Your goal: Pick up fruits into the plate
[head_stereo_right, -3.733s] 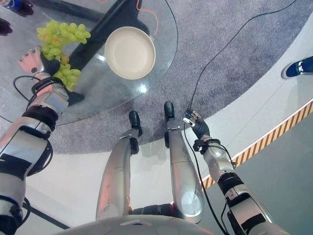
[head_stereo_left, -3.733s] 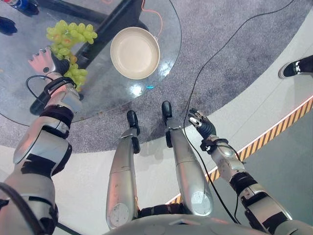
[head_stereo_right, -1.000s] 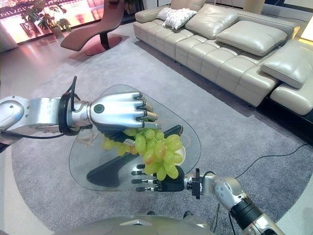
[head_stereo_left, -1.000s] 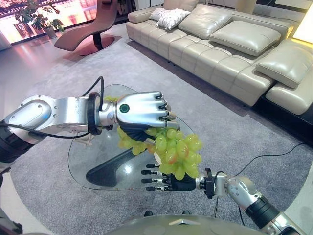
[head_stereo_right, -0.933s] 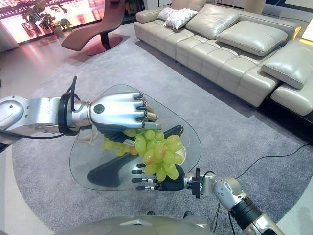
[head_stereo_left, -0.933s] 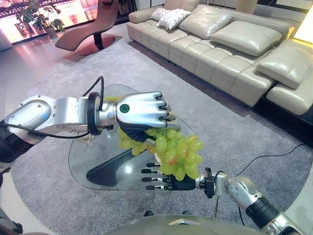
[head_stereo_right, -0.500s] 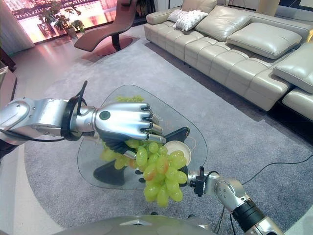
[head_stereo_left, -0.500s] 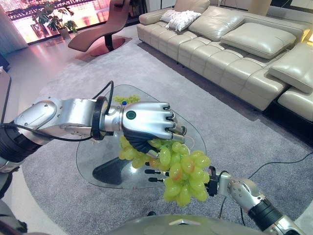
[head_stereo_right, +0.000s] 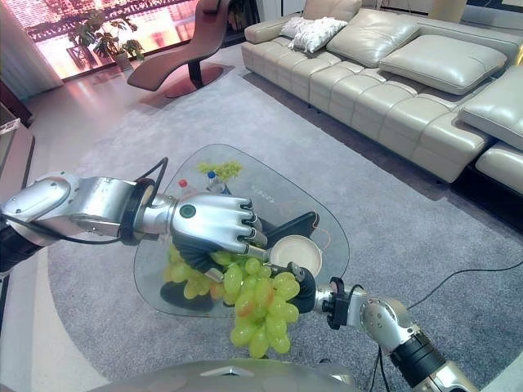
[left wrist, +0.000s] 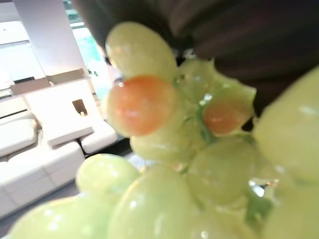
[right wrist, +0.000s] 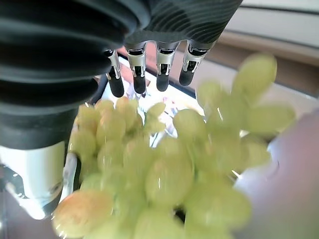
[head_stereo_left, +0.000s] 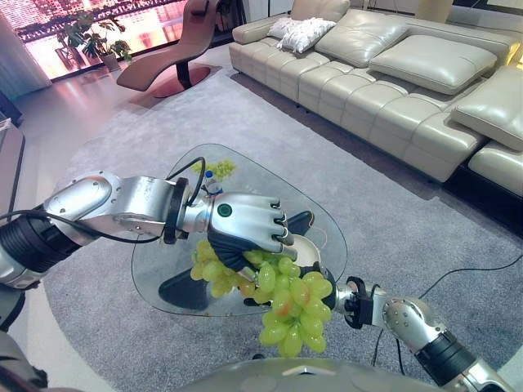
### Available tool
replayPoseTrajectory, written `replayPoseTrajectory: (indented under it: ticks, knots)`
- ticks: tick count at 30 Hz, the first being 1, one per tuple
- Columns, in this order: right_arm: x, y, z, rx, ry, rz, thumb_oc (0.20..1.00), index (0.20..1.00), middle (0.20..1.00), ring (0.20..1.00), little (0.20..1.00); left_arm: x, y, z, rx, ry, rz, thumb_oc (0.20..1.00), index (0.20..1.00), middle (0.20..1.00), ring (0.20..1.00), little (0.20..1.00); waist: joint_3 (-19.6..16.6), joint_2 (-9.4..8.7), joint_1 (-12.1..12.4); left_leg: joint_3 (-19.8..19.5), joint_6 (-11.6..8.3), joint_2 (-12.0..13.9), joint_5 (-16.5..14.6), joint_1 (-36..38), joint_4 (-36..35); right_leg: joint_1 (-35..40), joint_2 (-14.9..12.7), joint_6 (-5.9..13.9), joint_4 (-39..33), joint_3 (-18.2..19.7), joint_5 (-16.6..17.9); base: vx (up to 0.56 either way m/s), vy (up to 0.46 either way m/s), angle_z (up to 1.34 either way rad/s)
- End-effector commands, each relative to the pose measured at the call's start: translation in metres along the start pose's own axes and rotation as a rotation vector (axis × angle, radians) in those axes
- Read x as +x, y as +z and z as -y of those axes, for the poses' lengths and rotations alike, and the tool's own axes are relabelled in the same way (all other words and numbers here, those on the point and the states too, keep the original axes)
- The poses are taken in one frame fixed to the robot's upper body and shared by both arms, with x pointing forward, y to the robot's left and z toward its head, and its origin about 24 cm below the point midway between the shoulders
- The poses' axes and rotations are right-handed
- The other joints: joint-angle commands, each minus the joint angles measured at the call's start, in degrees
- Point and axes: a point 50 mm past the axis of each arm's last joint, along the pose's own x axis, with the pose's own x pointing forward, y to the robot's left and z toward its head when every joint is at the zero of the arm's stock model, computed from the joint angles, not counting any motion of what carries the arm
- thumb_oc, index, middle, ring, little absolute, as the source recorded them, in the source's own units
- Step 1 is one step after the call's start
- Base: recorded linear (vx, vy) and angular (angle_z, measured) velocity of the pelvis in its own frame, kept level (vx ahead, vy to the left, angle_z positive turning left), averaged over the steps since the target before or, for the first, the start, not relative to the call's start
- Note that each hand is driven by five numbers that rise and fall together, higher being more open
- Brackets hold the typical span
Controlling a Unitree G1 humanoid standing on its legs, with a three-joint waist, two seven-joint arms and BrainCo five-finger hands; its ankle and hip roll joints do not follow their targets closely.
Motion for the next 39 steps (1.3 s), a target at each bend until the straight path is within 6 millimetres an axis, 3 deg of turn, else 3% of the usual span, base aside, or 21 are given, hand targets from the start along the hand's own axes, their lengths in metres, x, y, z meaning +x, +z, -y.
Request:
replayPoseTrajectory:
  ticks: [1, 15, 28, 39]
  knots:
    - [0.011, 0.017, -0.03, -0.041, 0.21, -0.002, 1.0, 1.0, 1.0, 1.0, 1.0, -0.015, -0.023, -0.016, 0.101, -0.002, -0.091, 0.2, 0.2, 0.2, 0.2, 0.2, 1.5, -2.64, 0.42, 4.54, 1.15, -2.44, -9.7, 3.68, 1.48, 0.79, -2.36, 4.69, 1.2, 0.84, -3.45, 0.0, 0.0, 0.0]
    - [0.021, 0.01, -0.037, -0.021, 0.271, -0.123, 1.0, 1.0, 1.0, 1.0, 1.0, -0.014, -0.039, -0.01, 0.104, -0.03, -0.133, 0.2, 0.2, 0.2, 0.2, 0.2, 1.12, -2.59, 0.37, 4.75, 0.98, -2.16, -9.43, 3.35, 1.29, 0.41, -2.03, 4.71, 0.91, 1.39, -3.34, 0.0, -0.001, 0.0]
    - [0.047, 0.011, -0.047, -0.051, 0.349, -0.177, 1.0, 1.0, 1.0, 1.0, 1.0, 0.003, -0.039, -0.01, 0.081, -0.019, -0.1, 0.2, 0.2, 0.2, 0.2, 0.2, 0.79, -2.73, 0.74, 4.63, 0.96, -2.03, -9.32, 2.94, 1.18, 0.08, -1.81, 4.59, 0.79, 1.68, -3.38, -0.01, -0.003, -0.02]
    - [0.055, 0.017, -0.052, -0.072, 0.371, -0.159, 1.0, 1.0, 1.0, 1.0, 1.0, 0.006, -0.035, -0.013, 0.076, 0.009, -0.071, 0.2, 0.2, 0.2, 0.2, 0.2, 0.65, -2.76, 1.08, 4.76, 1.01, -1.98, -9.24, 2.51, 1.05, -0.26, -1.89, 4.6, 0.59, 1.66, -3.26, -0.01, 0.0, 0.0]
